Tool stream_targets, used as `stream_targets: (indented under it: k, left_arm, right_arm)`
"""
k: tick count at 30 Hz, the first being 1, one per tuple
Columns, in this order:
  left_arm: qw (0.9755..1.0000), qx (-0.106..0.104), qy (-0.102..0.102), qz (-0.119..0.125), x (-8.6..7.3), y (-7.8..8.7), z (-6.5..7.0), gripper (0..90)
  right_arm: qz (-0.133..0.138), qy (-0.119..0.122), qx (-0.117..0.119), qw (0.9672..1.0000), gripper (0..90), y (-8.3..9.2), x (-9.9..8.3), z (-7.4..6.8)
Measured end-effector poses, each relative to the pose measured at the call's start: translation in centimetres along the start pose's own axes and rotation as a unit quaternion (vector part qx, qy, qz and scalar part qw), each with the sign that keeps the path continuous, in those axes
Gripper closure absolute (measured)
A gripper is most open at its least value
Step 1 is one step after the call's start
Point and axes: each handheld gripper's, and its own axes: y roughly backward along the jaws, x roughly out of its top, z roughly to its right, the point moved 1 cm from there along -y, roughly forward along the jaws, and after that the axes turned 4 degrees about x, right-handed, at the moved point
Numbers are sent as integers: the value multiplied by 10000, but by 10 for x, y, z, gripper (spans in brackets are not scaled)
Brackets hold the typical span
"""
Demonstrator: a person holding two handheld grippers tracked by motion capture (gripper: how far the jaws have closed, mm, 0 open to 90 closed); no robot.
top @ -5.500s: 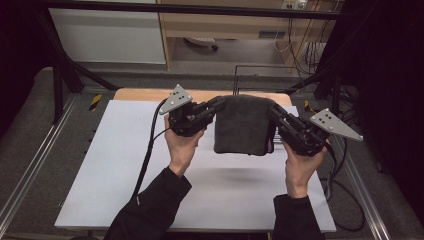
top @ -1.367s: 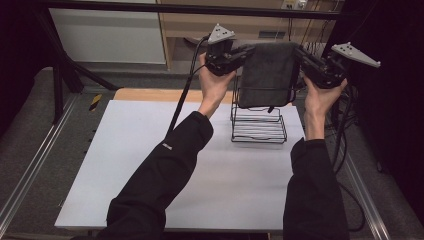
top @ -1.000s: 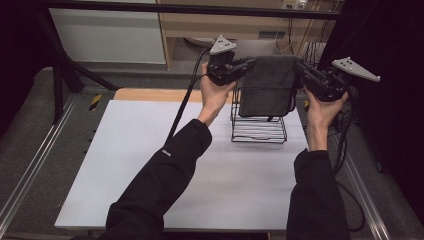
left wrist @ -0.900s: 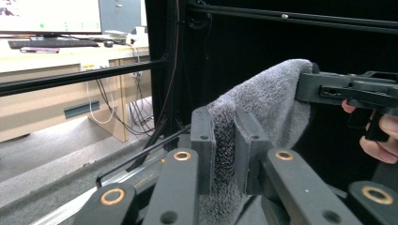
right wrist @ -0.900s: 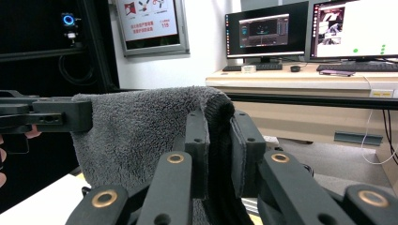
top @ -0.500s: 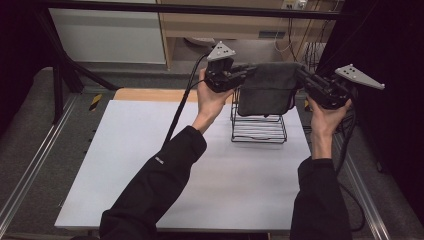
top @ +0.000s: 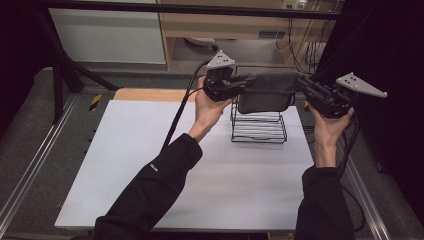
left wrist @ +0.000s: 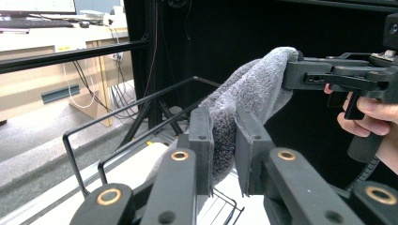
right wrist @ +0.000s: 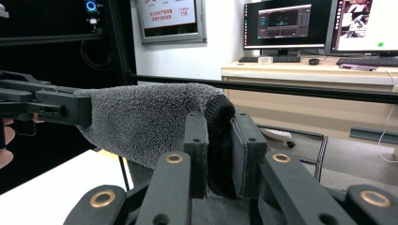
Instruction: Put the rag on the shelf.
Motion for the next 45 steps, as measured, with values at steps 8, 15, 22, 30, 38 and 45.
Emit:
stream_targets:
  k: [8, 15, 22, 30, 38, 45]
  left_arm:
    - [9997, -17, -99, -227, -14, 2, 6, 773]
    - [9987, -59, -115, -485, -25, 2, 8, 760]
    - [9976, -106, 51, -680, -18, 14, 4, 722]
    - [9980, 99, 336, -524, -4, 19, -4, 791]
    - [9968, 22, 233, -761, -6, 1, 7, 866]
    - [9947, 109, -27, -1023, -16, -4, 13, 891]
  right_arm:
    - [-152, 9, 59, 9999, 787, 5, -9, -4]
    - [-313, 12, 131, 9994, 784, 8, -23, -3]
    - [-398, 20, 192, 9990, 782, 9, -30, -2]
    - [-439, 36, 217, 9988, 775, 10, -35, -1]
    - [-422, 45, 269, 9987, 741, 11, -39, -1]
    - [-477, -33, 377, 9981, 607, 14, -38, -2]
